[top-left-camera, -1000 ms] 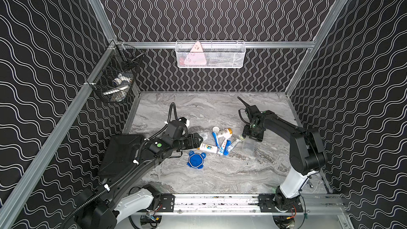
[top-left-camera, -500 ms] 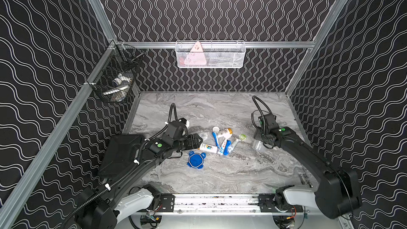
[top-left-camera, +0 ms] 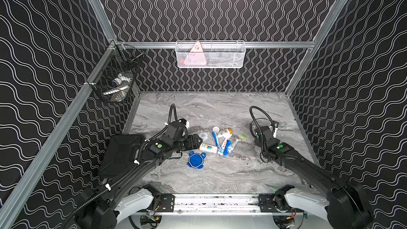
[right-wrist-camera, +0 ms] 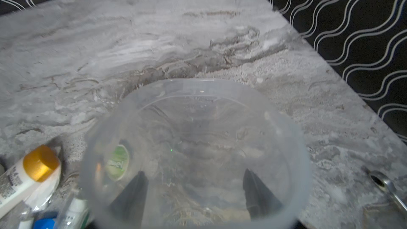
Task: Take out toiletry kits
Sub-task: Adjust the container at the center of the board.
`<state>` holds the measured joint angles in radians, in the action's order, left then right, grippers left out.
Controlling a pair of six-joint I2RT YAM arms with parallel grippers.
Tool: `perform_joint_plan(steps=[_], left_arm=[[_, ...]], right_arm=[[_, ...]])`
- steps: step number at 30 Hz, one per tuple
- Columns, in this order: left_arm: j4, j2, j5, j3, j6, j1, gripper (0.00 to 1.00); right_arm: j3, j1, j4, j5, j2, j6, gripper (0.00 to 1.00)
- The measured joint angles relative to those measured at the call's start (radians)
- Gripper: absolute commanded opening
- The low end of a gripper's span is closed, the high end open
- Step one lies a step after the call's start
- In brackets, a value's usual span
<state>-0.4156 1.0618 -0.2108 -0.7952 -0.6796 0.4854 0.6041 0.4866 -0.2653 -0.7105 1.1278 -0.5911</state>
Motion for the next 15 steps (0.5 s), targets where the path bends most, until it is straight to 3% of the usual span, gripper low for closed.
perform_joint_plan(steps=[9, 15], left_arm=[[0.028, 0.026, -0.009, 0.028, -0.003, 0.0, 0.81], [0.034, 0.024, -0.015, 0.031, -0.005, 0.0, 0.81]], right_arm=[[0.031, 0.055, 0.364, -0.277, 0.283, 0.084, 0.68], [0.158, 0.091, 0.318, -0.313, 0.386, 0.029, 0.7]])
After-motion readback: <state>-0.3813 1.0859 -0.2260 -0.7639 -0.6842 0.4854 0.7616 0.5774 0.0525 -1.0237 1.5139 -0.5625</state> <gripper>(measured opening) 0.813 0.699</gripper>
